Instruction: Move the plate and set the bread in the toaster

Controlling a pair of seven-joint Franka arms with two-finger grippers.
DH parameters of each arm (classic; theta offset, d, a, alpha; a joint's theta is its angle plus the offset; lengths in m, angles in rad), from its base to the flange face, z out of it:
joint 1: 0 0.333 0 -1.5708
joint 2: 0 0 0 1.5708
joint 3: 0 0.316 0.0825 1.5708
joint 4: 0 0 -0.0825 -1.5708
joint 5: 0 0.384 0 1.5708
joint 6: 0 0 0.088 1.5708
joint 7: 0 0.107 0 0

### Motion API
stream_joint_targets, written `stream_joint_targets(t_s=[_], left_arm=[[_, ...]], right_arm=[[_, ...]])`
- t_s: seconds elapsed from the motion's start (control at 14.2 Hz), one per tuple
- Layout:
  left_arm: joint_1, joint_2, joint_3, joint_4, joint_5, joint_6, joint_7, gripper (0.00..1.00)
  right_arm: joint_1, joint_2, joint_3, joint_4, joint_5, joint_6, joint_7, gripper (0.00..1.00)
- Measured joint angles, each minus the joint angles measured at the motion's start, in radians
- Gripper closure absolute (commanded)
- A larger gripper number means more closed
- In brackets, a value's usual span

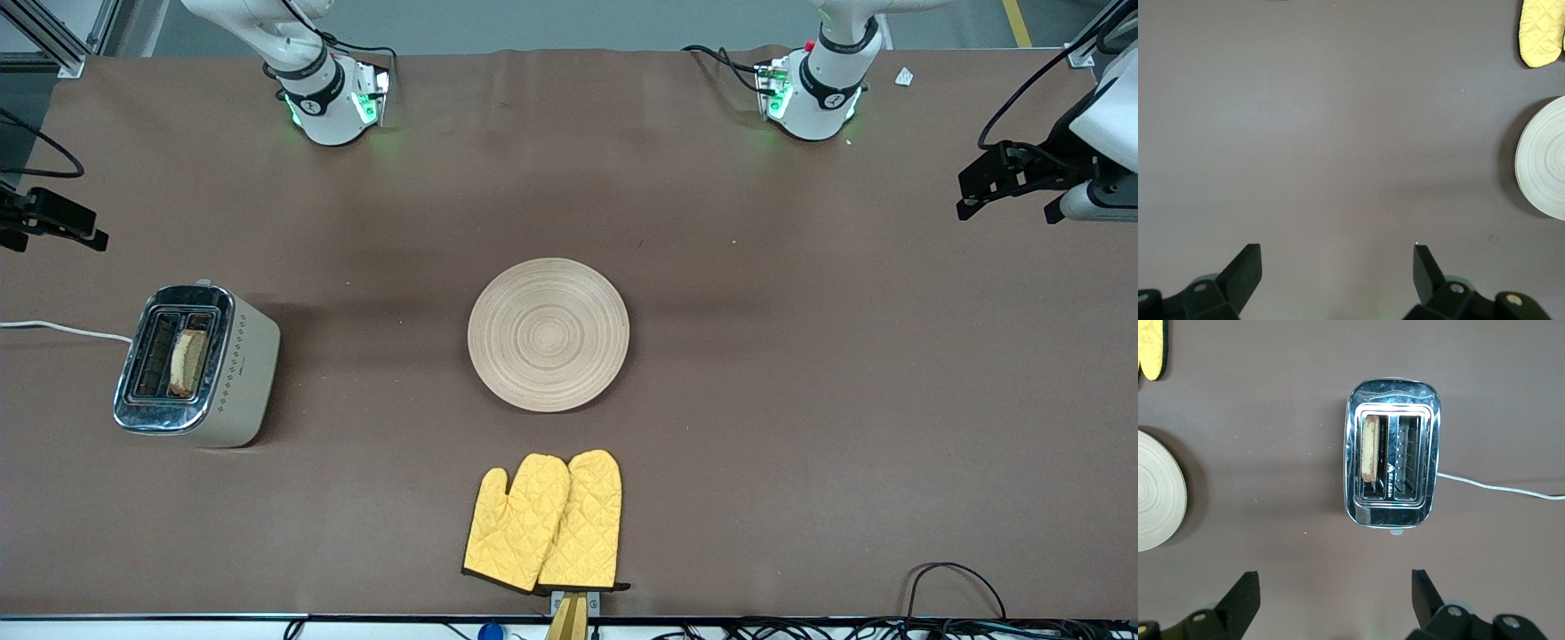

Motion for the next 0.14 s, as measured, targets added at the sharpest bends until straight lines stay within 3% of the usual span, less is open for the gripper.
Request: stream_joint_targets(t_s=[0.14], left_arm=[[0.0, 0.0, 0.0, 0.0, 0.0, 0.0, 0.0, 0.0]], right_arm=[[0.0, 0.0, 0.004, -0.002, 0.0, 0.002, -0.001, 0.0]])
